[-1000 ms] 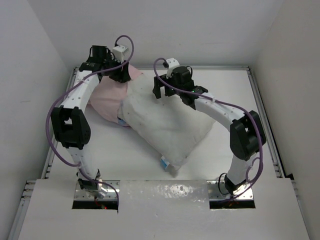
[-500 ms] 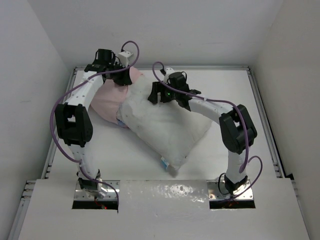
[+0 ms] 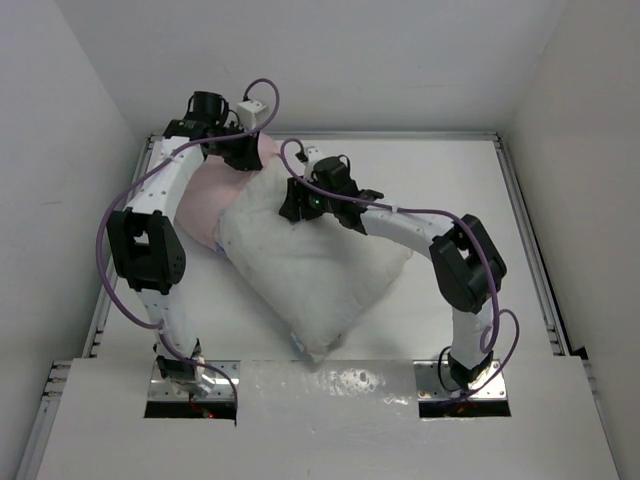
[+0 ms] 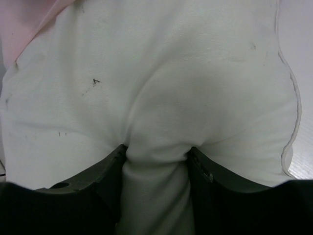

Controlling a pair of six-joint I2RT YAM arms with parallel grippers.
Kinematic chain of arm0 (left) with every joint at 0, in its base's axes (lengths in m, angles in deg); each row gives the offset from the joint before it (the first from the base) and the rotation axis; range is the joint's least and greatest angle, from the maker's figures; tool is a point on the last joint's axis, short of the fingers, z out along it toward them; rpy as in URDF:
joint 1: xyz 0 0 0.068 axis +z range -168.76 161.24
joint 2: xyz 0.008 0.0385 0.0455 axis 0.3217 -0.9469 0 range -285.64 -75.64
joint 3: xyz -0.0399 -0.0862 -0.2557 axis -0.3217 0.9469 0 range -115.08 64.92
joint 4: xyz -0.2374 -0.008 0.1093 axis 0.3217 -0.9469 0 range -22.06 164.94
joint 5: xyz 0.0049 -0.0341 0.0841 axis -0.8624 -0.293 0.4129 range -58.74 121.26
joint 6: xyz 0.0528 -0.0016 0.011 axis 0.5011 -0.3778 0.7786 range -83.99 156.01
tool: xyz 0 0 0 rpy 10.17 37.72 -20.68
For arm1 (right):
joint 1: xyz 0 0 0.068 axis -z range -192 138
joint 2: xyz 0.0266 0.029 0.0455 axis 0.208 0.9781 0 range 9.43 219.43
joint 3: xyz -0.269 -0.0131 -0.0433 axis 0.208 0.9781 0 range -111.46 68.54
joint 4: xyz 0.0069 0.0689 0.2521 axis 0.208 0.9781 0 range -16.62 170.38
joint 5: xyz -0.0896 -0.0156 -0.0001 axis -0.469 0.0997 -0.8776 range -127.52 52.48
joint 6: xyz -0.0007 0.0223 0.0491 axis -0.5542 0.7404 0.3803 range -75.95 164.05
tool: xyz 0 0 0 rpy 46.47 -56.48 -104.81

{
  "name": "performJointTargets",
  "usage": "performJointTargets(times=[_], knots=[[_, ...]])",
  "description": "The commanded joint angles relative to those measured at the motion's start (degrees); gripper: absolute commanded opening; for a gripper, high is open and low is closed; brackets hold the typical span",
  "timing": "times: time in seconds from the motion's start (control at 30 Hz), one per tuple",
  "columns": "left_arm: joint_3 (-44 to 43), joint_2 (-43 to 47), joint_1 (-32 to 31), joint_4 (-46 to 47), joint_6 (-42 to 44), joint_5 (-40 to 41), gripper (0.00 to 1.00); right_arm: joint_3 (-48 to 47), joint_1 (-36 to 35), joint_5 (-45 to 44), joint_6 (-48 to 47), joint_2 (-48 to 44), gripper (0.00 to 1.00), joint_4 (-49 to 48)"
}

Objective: Put the pillow into the pillowcase

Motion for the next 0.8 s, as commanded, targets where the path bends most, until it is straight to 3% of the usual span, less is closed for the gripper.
performJointTargets(times=[0.0, 0.5, 0.77], knots=[[-3.8, 3.4, -1.1, -0.5, 1.3, -2.4, 0.0, 0.3, -2.1, 2.6, 2.3, -1.6, 0.51, 0.2], [-2.7, 3.3, -4.2, 1.6, -0.1, 0.4, 0.0, -1.8, -2.7, 0.7, 1.9, -3.0, 0.64, 6.3], [-2.3, 4.2, -5.4, 2.0, -0.6, 0.3, 0.0, -1.9, -2.6, 1.0, 2.2, -2.7, 0.6, 6.4]])
